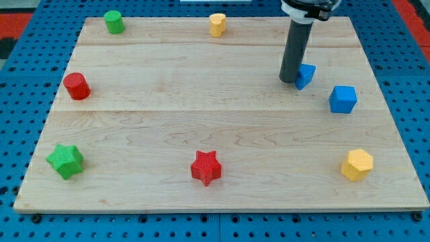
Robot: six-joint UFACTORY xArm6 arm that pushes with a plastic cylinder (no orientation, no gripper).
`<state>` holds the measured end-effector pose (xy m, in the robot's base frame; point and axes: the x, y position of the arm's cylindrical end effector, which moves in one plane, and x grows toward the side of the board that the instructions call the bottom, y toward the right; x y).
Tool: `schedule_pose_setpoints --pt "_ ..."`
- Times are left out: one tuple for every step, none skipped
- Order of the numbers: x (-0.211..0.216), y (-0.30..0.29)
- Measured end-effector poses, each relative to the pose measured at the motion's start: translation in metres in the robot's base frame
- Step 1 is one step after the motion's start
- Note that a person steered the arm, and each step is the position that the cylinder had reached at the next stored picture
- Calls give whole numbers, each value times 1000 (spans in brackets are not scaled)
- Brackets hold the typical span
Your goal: Push the yellow heart towards the the red circle
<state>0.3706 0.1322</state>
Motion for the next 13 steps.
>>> schedule_pose_setpoints --pt "-43 -20" --pt "-36 11" --pt "-2 15" --pt "6 31" --pt "4 40" --pt "-62 27" --pt "-107 -13" --pt "-121 -84" --pt "-143 -74" --pt "-163 -107" --pt "-176 -167" --pt "-178 -174" --pt "-172 -207"
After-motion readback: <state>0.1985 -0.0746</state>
